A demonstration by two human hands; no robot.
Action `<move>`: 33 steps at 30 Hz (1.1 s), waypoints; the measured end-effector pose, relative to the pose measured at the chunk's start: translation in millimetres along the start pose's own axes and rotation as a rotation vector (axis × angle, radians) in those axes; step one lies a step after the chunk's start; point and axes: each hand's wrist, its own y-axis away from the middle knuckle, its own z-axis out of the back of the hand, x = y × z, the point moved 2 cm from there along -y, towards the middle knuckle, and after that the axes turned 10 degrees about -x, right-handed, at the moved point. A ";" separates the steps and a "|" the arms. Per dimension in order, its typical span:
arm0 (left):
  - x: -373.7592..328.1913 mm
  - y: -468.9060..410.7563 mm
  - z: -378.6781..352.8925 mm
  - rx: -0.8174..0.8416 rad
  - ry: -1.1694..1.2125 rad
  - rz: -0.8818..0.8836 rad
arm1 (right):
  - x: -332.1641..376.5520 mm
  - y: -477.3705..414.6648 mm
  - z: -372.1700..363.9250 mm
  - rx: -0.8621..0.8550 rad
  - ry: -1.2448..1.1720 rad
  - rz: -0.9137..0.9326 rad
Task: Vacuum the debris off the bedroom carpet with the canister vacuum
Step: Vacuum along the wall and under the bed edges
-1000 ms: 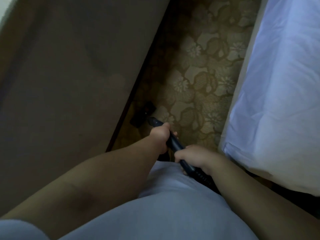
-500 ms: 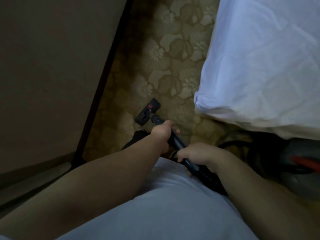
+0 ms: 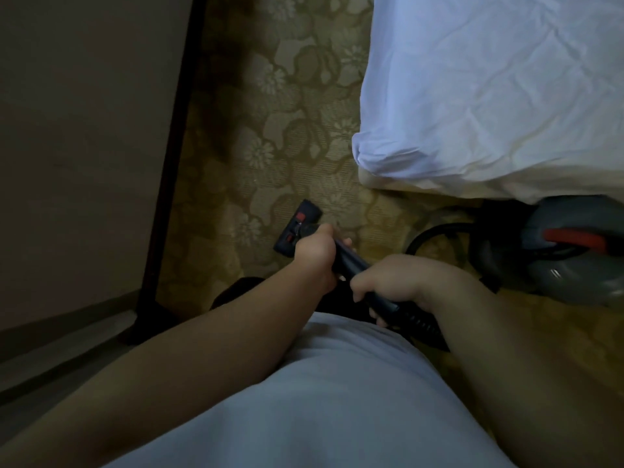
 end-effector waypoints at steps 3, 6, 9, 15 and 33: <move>-18.5 2.5 27.9 0.037 0.029 -0.068 | 19.5 0.5 -18.4 -0.021 0.005 0.018; -47.2 -4.8 63.4 0.033 0.010 -0.110 | 48.8 -5.6 -47.9 -0.065 -0.027 0.040; -84.8 -20.4 103.6 0.060 -0.023 -0.119 | 85.9 -17.7 -85.3 -0.085 -0.105 0.051; -157.7 -51.1 167.7 0.028 -0.162 -0.202 | 161.7 -33.2 -156.4 -0.120 -0.241 0.076; -221.0 -106.9 291.1 -0.082 -0.186 -0.107 | 272.9 -50.1 -244.4 0.067 -0.059 0.066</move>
